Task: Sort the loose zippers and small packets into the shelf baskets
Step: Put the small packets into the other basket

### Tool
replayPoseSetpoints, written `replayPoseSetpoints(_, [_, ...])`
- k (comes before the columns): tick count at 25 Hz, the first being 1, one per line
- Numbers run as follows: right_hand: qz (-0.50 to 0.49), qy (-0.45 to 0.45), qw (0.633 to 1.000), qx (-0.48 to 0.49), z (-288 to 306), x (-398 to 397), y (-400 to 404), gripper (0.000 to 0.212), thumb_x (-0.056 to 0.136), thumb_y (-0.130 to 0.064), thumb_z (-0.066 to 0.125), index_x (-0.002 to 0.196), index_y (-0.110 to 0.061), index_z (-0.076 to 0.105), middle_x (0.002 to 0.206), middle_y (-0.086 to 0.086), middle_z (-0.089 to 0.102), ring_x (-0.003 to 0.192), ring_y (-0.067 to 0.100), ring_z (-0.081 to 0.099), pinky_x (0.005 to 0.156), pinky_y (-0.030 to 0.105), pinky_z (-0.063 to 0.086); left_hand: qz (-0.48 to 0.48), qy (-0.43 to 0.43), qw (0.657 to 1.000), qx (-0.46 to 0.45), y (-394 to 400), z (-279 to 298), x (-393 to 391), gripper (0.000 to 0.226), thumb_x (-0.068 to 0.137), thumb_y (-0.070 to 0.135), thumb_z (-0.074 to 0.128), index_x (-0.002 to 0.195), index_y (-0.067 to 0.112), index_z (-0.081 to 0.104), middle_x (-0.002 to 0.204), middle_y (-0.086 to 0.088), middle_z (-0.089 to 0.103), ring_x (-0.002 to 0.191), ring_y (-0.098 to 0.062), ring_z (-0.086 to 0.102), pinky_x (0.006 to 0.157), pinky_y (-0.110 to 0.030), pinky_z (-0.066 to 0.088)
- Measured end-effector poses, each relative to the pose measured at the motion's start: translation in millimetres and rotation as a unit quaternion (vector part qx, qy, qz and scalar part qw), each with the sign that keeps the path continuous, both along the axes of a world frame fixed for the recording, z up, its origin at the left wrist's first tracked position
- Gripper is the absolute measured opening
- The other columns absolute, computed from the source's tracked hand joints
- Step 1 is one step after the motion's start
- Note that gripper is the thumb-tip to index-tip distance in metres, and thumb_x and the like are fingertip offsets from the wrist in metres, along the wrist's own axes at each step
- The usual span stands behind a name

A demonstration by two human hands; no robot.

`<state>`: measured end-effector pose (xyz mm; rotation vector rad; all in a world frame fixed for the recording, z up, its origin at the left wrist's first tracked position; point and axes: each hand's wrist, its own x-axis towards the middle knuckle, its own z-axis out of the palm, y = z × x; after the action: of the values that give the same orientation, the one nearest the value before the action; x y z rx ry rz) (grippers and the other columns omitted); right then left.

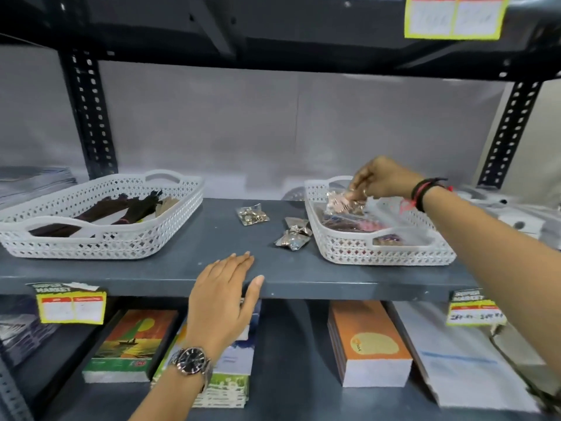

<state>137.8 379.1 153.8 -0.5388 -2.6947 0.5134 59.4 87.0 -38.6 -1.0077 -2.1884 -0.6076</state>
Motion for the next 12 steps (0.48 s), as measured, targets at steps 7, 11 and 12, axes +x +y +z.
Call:
replayPoseSetpoints(7, [0.018, -0.138, 0.990, -0.010, -38.0, 11.7, 6.4, 0.011, 0.076, -0.012, 0.076, 0.078, -0.023, 0.076, 0.068, -0.009, 0.073, 0.067, 0.008, 0.061, 0.060, 0.016, 0.046, 0.013, 0.030, 0.999, 0.033, 3.3, 1.3, 1.1, 0.046, 0.094, 0.040, 0.037, 0.113, 0.015, 0.070, 0.116, 0.001, 0.069, 0.108, -0.019, 0.063, 0.095, -0.029, 0.034])
replayPoseSetpoints(11, [0.021, -0.175, 0.984, 0.027, -36.0, 10.3, 5.1, 0.023, 0.080, -0.005, 0.068, 0.099, -0.014, 0.076, 0.082, -0.002, 0.069, 0.061, 0.000, 0.054, 0.045, -0.001, 0.041, -0.001, 0.035, 0.999, 0.025, -0.3, -0.7, -1.4, 0.046, 0.095, 0.040, 0.036, 0.115, 0.015, 0.069, 0.119, 0.002, 0.067, 0.111, -0.018, 0.062, 0.097, -0.029, 0.033])
replayPoseSetpoints(12, [0.018, -0.165, 0.986, 0.028, -33.1, 8.9, 4.8, 0.020, 0.080, -0.009, 0.071, 0.098, -0.015, 0.076, 0.083, -0.004, 0.069, 0.063, 0.000, 0.054, 0.047, -0.001, 0.043, -0.006, 0.037, 0.999, 0.022, -1.5, -1.4, -2.9, 0.046, 0.096, 0.040, 0.035, 0.116, 0.016, 0.069, 0.120, 0.002, 0.067, 0.112, -0.018, 0.061, 0.097, -0.029, 0.033])
